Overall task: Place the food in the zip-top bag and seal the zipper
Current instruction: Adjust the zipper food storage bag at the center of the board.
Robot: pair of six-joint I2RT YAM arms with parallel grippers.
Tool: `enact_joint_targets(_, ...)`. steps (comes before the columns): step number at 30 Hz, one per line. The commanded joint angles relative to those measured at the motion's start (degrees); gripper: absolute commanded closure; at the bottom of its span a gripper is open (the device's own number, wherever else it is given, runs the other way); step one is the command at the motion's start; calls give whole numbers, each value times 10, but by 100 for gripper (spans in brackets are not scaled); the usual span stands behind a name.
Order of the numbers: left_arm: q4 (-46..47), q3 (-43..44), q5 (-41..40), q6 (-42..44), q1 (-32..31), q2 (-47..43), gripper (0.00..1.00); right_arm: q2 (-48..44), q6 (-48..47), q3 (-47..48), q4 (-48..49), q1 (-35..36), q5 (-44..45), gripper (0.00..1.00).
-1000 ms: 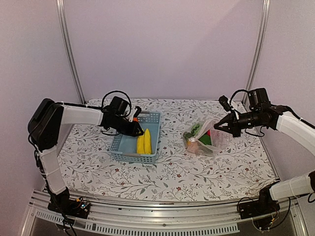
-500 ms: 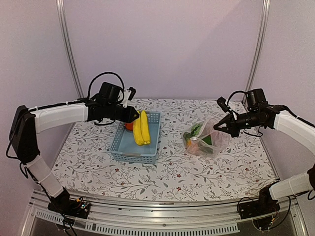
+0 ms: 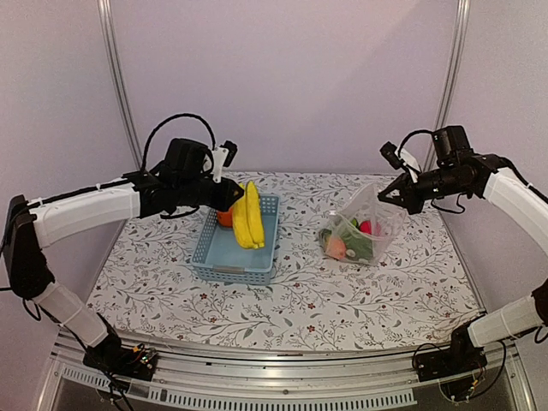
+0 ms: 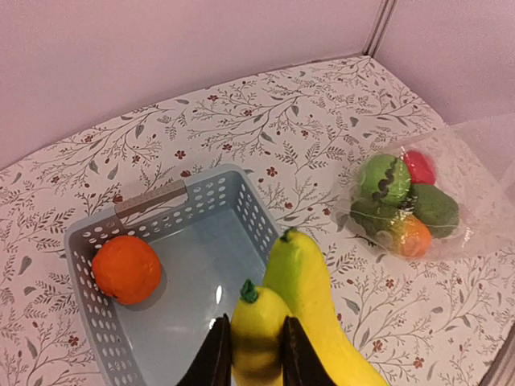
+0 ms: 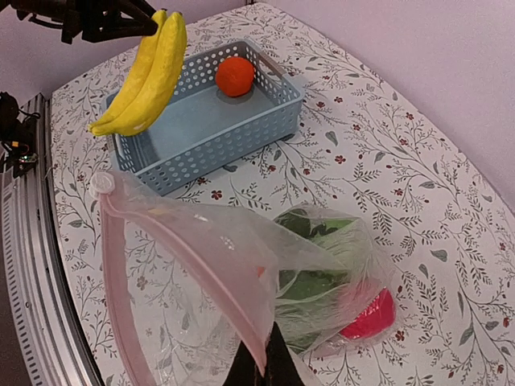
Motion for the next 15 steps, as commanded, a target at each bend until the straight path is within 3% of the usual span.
enact_joint_targets(1,16,3,-13,17,-24,-40,91,14,-25,70,-76,-2,23,100)
enact_joint_targets(9,29,10,-9,25,-63,-90,95,38,-16,120,-104,-2,28,100)
enact_joint_targets(15,37,8,-14,24,-93,-121,97,67,16,165,-86,-2,101,100)
